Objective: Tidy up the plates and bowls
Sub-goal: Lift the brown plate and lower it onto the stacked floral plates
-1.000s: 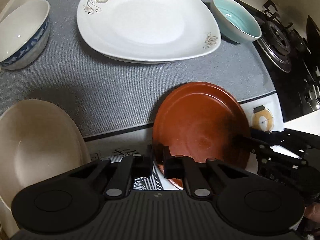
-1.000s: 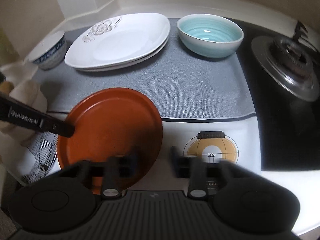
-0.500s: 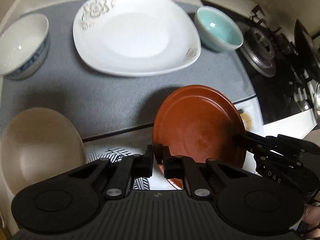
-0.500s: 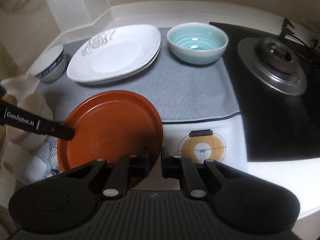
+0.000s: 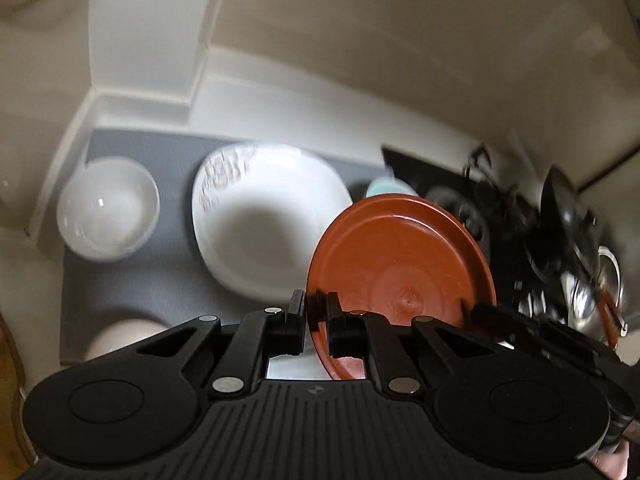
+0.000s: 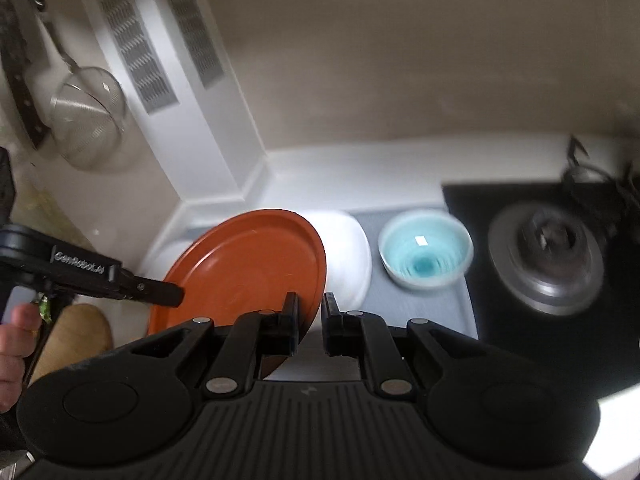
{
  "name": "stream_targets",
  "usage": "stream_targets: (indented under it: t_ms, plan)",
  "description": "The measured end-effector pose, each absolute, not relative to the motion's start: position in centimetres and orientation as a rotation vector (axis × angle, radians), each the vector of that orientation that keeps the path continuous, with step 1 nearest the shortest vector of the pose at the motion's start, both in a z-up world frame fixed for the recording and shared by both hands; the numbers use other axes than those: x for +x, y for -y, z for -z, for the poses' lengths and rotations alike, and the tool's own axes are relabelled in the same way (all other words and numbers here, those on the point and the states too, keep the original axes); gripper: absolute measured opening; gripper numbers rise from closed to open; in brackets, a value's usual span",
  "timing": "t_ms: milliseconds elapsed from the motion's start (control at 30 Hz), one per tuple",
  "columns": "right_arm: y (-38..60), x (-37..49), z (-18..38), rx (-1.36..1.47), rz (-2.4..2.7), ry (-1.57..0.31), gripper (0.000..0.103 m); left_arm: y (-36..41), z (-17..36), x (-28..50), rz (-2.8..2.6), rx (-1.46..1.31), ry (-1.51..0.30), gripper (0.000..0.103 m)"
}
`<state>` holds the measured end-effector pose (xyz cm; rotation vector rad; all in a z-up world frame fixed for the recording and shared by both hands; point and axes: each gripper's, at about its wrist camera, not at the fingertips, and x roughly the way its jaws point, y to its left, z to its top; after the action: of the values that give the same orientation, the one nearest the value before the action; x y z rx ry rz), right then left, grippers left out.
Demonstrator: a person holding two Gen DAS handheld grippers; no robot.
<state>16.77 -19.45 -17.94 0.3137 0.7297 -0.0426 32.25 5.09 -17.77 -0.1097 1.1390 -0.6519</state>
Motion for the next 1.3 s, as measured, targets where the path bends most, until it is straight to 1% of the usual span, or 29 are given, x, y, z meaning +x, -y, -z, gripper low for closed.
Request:
stream_targets:
  t_ms: [167, 333, 500, 667, 733, 833, 867, 1167, 1233, 1267, 1300]
  plan:
    - [19.9, 20.5, 18.6, 0.355, 0.017, -0.766, 0.012, -5.1, 17.8, 34.2, 0.587, -0.101, -1.107, 0.010]
    - [19.8, 24.6, 21.8, 0.341, 0.006, -0.816, 0.012, -4.8, 19.7, 37.1, 0.531, -0.102, -1.120, 0.010]
    - [20.7, 28.3, 26.0, 0.372, 0.046, -0.873, 0.012, -3.3, 23.5, 40.6, 0.458, -0.108, -1.212, 0.010]
    - [20.7, 31.0, 29.6, 0.328, 0.065, -0.889, 0.012, -0.7, 26.9, 41.8, 0.387, 0.001, -1.189, 0.010]
    - [20.2, 31.8, 31.2, 0.262, 0.086, -0.924, 0.012, -0.4, 28.5, 42.6, 0.383, -0.002, -1.226, 0.010]
    - [20.0, 32.6, 33.1, 0.251, 0.097, -0.957, 0.011, -0.5, 30.7, 43.7, 0.359, -0.026, -1.294, 0.010]
    - [19.9, 32.8, 33.4, 0.242, 0.103, -0.962, 0.011, -0.6, 30.9, 43.9, 0.358, -0.037, -1.303, 0.009]
    - [20.3, 33.4, 33.8, 0.252, 0.109, -0.943, 0.012, -0.5, 30.7, 44.1, 0.356, -0.020, -1.264, 0.009]
    - [20.4, 33.3, 33.8, 0.242, 0.097, -0.942, 0.013, -1.1, 30.3, 44.0, 0.361, -0.084, -1.247, 0.012]
    - [20.4, 33.2, 33.7, 0.229, 0.094, -0.941, 0.014, -1.7, 29.8, 43.8, 0.370, -0.135, -1.218, 0.022]
    - [20.4, 33.2, 33.7, 0.224, 0.089, -0.944, 0.014, -2.4, 29.3, 43.6, 0.384, -0.182, -1.191, 0.035]
